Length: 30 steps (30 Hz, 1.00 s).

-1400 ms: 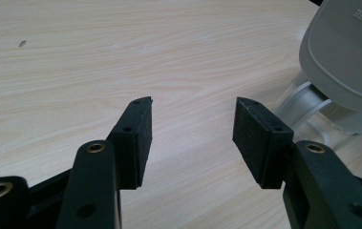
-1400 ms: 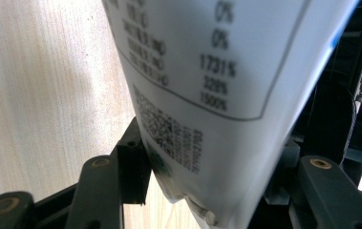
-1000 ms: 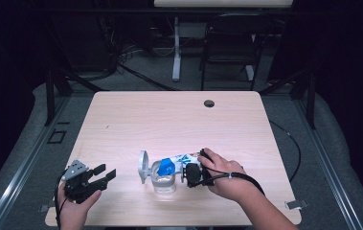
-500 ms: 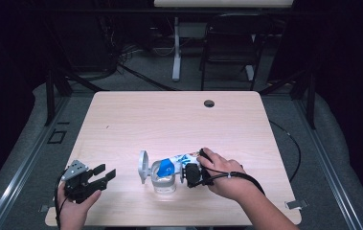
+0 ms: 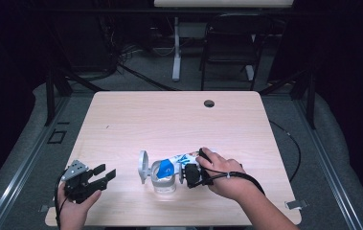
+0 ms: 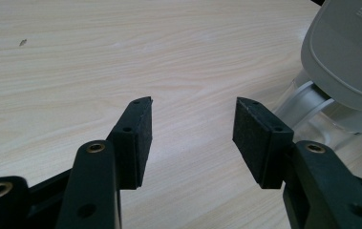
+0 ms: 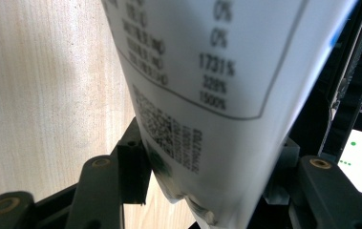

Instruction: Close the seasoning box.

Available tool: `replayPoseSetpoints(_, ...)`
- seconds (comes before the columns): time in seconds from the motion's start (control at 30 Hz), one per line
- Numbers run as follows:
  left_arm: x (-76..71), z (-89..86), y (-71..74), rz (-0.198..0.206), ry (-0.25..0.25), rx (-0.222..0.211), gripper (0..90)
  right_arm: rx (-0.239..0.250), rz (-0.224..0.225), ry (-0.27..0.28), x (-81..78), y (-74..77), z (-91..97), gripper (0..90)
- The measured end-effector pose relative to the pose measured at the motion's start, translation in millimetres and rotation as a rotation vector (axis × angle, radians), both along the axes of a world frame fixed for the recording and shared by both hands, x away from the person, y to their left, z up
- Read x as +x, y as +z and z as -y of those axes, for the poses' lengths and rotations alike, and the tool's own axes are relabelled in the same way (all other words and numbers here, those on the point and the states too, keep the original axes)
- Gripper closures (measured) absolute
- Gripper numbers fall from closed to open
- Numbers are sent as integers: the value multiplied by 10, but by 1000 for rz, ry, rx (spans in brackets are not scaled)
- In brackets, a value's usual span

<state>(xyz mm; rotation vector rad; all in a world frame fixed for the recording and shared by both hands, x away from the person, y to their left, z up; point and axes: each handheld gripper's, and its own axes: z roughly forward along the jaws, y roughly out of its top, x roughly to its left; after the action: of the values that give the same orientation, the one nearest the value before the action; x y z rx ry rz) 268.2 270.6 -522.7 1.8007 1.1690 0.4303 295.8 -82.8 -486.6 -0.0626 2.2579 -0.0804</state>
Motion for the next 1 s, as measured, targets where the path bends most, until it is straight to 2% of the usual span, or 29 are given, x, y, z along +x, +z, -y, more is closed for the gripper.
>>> replayPoseSetpoints(0.17,0,1,1,1,0,0,486,-6,9,11,-1,-3,-4,475)
replayPoseSetpoints(0.23,1,-2,-1,1,0,-2,486,-25,18,9,-8,11,-13,475)
replayPoseSetpoints(0.27,1,-5,0,-1,-1,-2,486,-11,15,12,-5,-1,-10,475)
replayPoseSetpoints(0.77,3,-3,-6,0,0,0,486,-33,9,11,-10,18,-25,476)
replayPoseSetpoints(0.97,3,-6,-6,-2,-3,1,486,-79,36,21,-17,38,-45,478)
replayPoseSetpoints(1.0,3,-6,-6,-2,-3,1,486,-69,33,23,-14,30,-41,478)
